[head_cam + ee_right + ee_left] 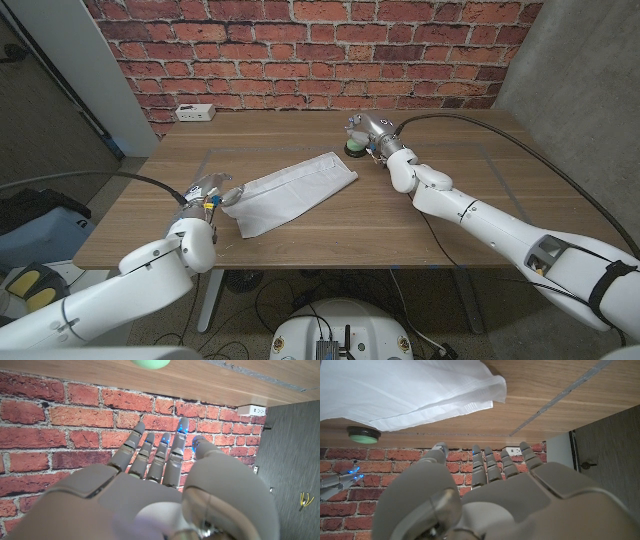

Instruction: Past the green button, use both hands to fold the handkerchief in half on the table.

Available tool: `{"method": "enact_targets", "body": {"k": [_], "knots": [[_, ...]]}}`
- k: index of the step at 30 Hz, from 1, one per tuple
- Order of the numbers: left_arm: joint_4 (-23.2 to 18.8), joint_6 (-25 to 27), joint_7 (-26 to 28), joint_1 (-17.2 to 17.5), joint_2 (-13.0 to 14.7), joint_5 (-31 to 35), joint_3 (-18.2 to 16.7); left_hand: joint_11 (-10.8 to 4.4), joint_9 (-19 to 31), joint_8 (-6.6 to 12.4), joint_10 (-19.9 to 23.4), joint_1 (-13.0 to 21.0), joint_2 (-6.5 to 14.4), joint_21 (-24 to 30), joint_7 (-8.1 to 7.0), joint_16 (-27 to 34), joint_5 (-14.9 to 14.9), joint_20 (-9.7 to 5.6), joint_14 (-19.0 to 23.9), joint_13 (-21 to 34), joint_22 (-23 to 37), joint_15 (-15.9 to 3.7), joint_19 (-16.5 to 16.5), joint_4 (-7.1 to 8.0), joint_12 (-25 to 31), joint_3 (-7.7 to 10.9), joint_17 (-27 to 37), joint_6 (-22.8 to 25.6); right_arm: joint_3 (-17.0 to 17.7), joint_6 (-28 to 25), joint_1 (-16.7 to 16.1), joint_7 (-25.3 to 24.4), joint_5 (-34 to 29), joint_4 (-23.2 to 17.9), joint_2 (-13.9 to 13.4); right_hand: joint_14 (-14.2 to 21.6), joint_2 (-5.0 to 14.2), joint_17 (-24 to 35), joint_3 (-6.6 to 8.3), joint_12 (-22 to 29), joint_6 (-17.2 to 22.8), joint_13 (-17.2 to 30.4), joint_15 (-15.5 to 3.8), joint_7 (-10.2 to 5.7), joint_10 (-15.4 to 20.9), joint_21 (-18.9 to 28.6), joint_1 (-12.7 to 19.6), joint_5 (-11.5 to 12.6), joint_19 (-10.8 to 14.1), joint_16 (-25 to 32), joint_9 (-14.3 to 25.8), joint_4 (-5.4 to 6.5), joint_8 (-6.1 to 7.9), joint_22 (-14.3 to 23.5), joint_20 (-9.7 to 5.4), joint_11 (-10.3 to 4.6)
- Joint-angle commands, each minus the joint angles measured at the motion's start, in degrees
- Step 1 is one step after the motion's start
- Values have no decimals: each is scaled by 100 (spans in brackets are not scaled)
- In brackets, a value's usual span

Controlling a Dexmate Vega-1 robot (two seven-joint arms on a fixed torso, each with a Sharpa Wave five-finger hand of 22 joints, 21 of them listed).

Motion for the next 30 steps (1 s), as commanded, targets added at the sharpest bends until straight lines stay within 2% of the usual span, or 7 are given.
{"method": "enact_targets", "body": {"k": [1, 4, 9, 15, 22, 30], "knots": [[-212, 405, -553, -493, 460, 85, 594, -33, -36, -30, -32, -75, -185, -16, -9, -29, 15, 43, 9, 10, -8, 51, -43, -10, -11, -112, 15, -39, 112, -111, -279, 377, 28, -519, -221, 64, 54, -2, 59, -14, -71, 32, -424, -29, -66, 31, -19, 6, 22, 2, 17, 1, -51, 10, 25, 9], [-285, 568, -633, -611, 528, 126, 748, -23, -71, -46, -60, -123, -311, -22, -16, -54, 40, 55, -33, 8, -16, 104, -43, -35, -23, -191, 16, -76, 139, -110, -344, 439, 48, -605, -253, 63, 60, 3, 59, -15, -85, 32, -421, -34, -77, 32, -27, 1, 24, 6, 17, -1, -62, 10, 28, 4], [-395, 787, -748, -800, 643, 199, 1009, -34, -113, -67, -87, -81, -408, -6, -31, -63, 87, 85, -37, 5, -27, 120, 19, -111, -36, -230, 13, -152, 147, -124, -421, 585, 43, -750, -301, 50, 86, 26, 54, -6, -196, 33, -413, -65, -87, 31, -35, -12, 23, 22, 18, -19, -122, 10, 32, 32], [-533, 1110, -844, -1137, 763, 422, 1476, -126, -178, -39, -47, 157, -493, 10, -84, -60, 179, 77, 11, -3, -50, 120, 108, -313, -26, -217, 7, -163, 177, -171, -501, 765, 60, -905, -356, 52, 104, 47, 46, -3, -339, 33, -397, -102, -114, 30, -64, -25, 20, 42, 19, -26, -196, 11, 46, 52], [-682, 1487, -1176, -1646, 917, 600, 2052, -128, -242, -20, -153, 421, -677, -3, -89, -92, 268, 106, -46, -10, -78, 171, 145, -545, -72, -257, 5, -180, 234, -233, -643, 843, 86, -1074, -415, 73, 113, 56, 48, 11, -338, 34, -373, -94, -102, 33, -79, -31, 25, 58, 20, -36, -206, 12, 54, 78], [-772, 1841, -1512, -2215, 1013, 671, 2619, -98, -286, -41, -300, 577, -774, -55, -116, -130, 333, 106, -177, -13, -91, 245, 70, -663, -120, -305, 7, -253, 284, -345, -775, 1061, 117, -1341, -534, 67, 139, 89, 27, 21, -433, 34, -346, -90, -104, 31, -130, -44, 18, 83, 21, -26, -261, 13, 63, 72]]}}
